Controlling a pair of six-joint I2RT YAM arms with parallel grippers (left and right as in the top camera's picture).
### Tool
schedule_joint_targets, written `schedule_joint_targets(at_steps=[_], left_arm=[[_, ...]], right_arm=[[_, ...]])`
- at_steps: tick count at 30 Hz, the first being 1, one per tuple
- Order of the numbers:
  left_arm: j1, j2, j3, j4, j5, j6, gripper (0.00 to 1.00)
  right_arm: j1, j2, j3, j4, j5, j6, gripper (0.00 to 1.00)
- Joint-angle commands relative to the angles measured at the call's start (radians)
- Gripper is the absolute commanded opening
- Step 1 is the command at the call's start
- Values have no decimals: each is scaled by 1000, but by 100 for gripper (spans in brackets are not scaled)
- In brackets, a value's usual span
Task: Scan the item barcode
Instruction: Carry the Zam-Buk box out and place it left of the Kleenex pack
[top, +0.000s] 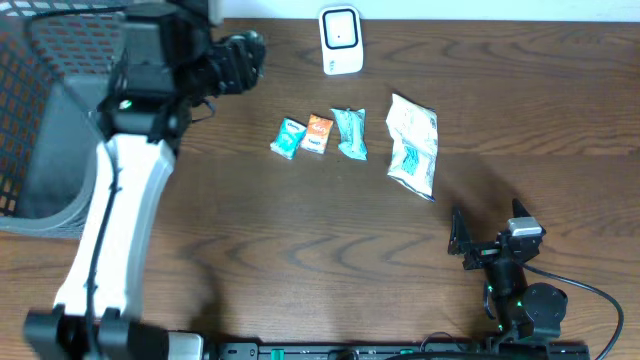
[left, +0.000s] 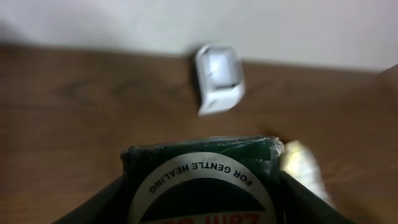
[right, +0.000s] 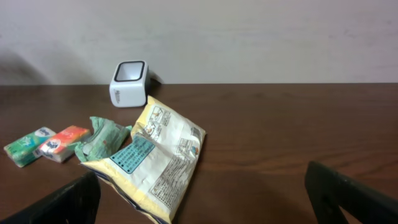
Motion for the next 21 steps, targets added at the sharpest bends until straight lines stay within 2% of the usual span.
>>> schedule_joint_targets(at_steps=[1, 11, 13, 15, 21], left_arm=[[-6, 93, 0, -29, -144, 85, 49], [-6, 364, 0, -23, -143, 171, 49], [-6, 406, 0, -16, -143, 172, 53], [-6, 437, 0, -12, -150, 175, 58], [-5, 475, 0, -5, -201, 174, 58]], right_arm=[[-6, -5, -1, -5, 0, -12, 99], [-6, -5, -1, -5, 0, -12, 99], [-6, -5, -1, -5, 0, -12, 99], [-6, -5, -1, -5, 0, -12, 99], [-6, -5, -1, -5, 0, -12, 99]])
